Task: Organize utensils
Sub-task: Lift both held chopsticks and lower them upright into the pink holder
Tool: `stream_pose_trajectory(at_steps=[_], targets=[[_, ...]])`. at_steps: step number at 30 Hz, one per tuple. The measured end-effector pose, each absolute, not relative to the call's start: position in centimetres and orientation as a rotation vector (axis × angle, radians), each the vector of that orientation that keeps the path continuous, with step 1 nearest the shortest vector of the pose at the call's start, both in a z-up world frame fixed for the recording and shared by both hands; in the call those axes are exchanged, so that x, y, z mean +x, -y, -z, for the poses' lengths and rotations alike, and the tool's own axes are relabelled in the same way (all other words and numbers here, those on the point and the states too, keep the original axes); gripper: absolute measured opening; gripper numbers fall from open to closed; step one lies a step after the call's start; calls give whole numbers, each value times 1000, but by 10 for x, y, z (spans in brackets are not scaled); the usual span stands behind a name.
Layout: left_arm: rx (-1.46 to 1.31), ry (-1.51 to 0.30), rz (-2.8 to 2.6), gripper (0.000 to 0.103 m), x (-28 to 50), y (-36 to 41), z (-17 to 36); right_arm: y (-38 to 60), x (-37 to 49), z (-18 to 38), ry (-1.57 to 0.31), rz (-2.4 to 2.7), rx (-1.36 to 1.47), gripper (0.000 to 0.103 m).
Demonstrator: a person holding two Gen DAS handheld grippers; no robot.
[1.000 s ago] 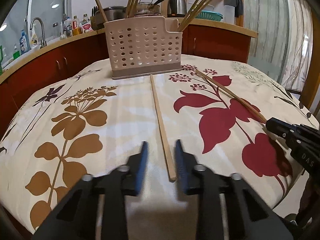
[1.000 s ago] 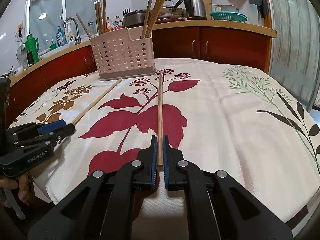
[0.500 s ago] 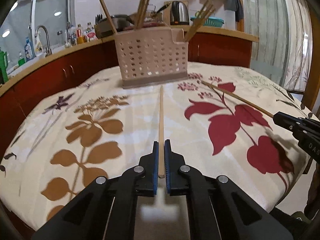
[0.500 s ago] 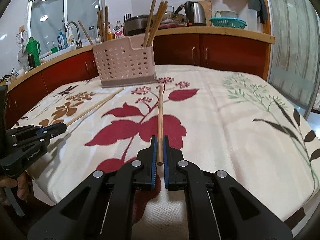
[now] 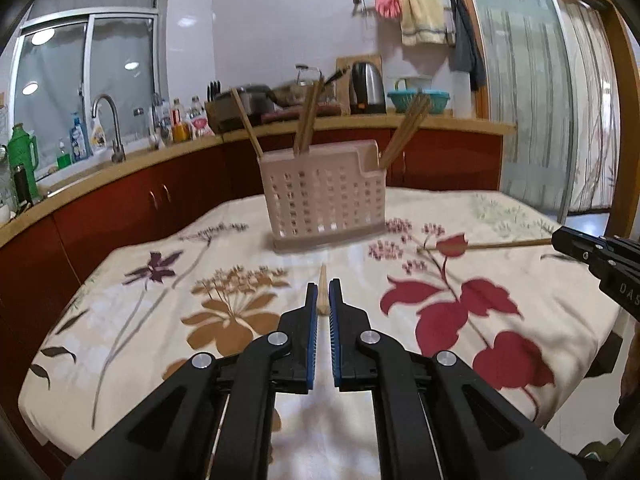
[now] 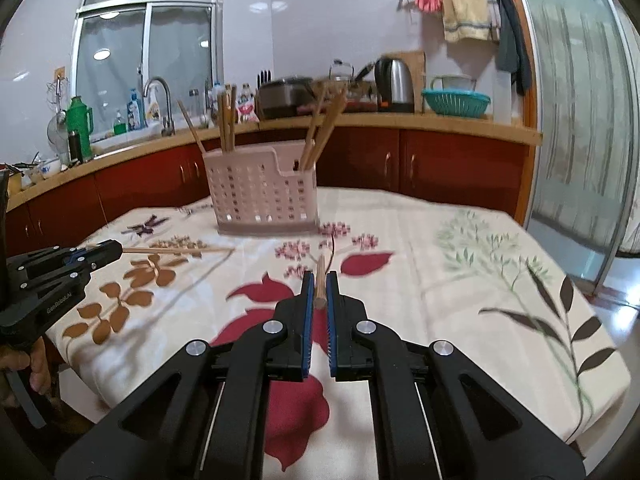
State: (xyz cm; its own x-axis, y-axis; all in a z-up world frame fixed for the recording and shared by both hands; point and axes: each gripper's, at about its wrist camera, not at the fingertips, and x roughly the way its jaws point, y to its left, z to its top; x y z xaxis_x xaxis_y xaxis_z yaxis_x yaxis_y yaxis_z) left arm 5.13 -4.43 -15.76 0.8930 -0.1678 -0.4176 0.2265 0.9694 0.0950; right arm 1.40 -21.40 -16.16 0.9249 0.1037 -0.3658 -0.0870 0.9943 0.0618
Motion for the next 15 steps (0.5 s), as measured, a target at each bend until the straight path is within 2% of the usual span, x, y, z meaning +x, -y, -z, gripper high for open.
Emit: stream_pose_trajectory(at_steps=[15], targets=[[89,-358,204,6,38,26,104,212,-1,117,-288,-131,54,6]])
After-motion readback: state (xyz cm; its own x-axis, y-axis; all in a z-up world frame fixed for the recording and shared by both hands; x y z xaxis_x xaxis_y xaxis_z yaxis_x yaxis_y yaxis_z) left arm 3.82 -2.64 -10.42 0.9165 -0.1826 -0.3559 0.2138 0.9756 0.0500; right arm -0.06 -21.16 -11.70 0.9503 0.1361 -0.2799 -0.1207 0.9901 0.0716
